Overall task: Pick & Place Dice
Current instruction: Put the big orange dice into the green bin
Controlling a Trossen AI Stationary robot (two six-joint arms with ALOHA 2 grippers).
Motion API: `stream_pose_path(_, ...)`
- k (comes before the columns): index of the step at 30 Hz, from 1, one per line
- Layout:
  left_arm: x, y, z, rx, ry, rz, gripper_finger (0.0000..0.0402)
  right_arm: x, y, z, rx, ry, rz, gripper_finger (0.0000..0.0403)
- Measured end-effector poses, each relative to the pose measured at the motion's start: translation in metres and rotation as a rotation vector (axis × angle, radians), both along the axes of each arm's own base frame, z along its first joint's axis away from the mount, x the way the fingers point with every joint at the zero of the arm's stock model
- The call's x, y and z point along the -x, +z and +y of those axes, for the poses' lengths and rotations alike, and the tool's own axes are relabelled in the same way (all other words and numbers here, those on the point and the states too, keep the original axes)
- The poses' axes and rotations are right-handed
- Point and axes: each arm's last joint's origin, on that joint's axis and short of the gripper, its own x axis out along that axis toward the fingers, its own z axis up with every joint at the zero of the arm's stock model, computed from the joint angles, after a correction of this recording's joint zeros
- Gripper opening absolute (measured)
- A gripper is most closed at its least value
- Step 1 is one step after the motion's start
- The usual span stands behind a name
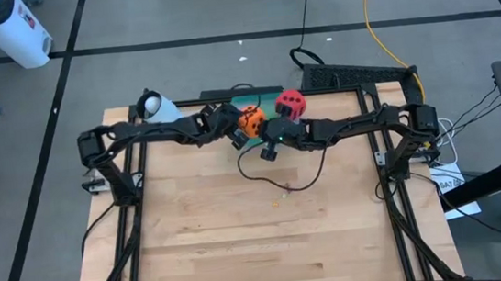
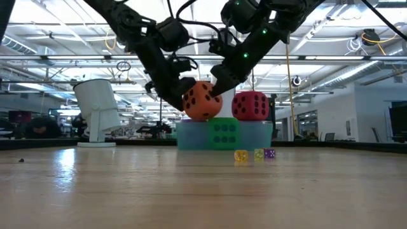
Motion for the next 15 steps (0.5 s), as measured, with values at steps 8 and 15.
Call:
stream_pose_path(8, -0.002, -0.008, 0.01, 0.023, 0.007, -0.013, 0.0007, 0.006, -0.009, -0.01, -0.06, -0.015, -0.002, 0.0)
stream_pose_path(15, -0.002, -0.007, 0.01, 0.015, 0.012, -0.018, 0.0003, 0.007, -0.009, -0.014, -0.075, -0.037, -0.015, 0.0)
